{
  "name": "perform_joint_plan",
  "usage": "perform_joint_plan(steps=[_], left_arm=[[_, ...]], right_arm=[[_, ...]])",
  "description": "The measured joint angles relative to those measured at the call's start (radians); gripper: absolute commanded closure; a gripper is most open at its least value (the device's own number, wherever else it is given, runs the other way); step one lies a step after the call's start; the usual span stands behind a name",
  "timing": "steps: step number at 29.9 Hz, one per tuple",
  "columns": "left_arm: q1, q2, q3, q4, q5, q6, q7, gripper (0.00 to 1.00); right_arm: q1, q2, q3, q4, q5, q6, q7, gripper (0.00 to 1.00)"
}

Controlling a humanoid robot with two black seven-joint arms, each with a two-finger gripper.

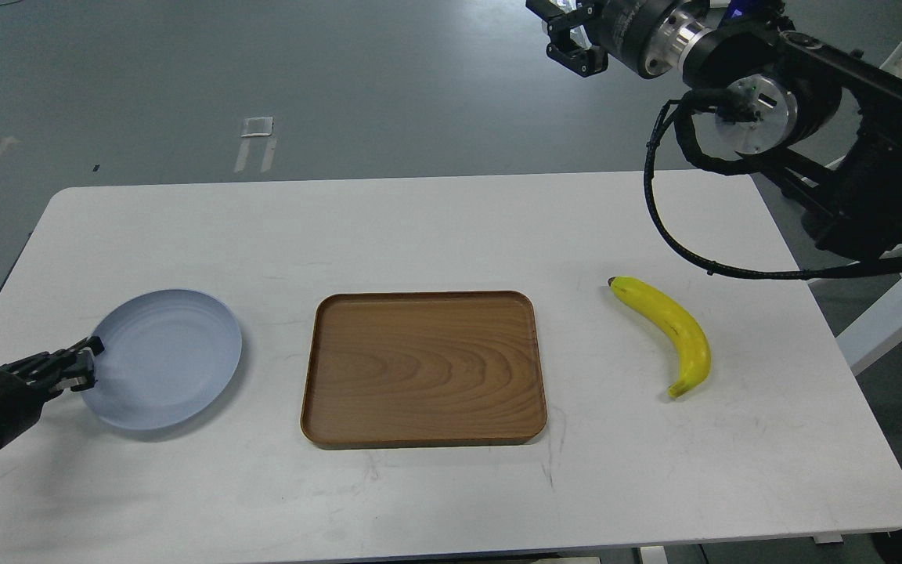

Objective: Place banana on plate with both arms
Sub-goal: 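Grasp the plate rim with the left gripper and lift it, then carry the plate onto the wooden tray and set it down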

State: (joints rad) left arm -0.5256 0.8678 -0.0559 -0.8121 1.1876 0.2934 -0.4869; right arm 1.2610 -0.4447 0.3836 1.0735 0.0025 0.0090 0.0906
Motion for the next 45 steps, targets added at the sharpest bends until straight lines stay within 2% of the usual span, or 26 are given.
perform_joint_plan(steps=[6, 11, 15, 23, 28, 42, 43, 45], left_arm=[[-0.109, 0.047, -0.001, -0.188, -0.065, -0.099, -0.002, 1.00], [-0.185, 0.047, -0.003, -0.301, -0.067, -0.114, -0.002, 1.00], [-0.208, -0.003, 0.007, -0.341, -0.046, -0.112, -0.002, 1.00], [-0.263, -0.217, 0.041, -0.292, 0.068, -0.112, 0.015, 1.00], [-0.325, -0.328, 0.144, -0.218, 0.075, -0.112, 0.017, 1.00], [-0.403, -0.507, 0.282, -0.041, 0.075, -0.114, 0.018, 1.00], [-0.404, -0.514, 0.285, -0.033, 0.075, -0.115, 0.018, 0.99], [-0.404, -0.527, 0.287, -0.023, 0.074, -0.115, 0.018, 0.64]], right_arm=[[0.000, 0.000, 0.000, 0.000, -0.001, 0.000, 0.000, 0.00], [0.000, -0.012, 0.000, 0.002, 0.000, 0.001, 0.000, 0.00], [0.001, -0.020, 0.000, 0.004, 0.001, 0.002, 0.000, 0.00], [0.001, -0.015, -0.018, 0.002, -0.005, 0.003, 0.000, 0.00], [0.001, -0.021, -0.032, 0.001, -0.005, 0.003, 0.000, 0.00], [-0.009, -0.025, -0.032, -0.002, -0.006, 0.003, 0.000, 0.00], [-0.009, -0.027, -0.032, -0.002, -0.006, 0.003, 0.000, 0.00], [-0.009, -0.032, -0.032, -0.001, -0.006, 0.004, 0.000, 0.00]])
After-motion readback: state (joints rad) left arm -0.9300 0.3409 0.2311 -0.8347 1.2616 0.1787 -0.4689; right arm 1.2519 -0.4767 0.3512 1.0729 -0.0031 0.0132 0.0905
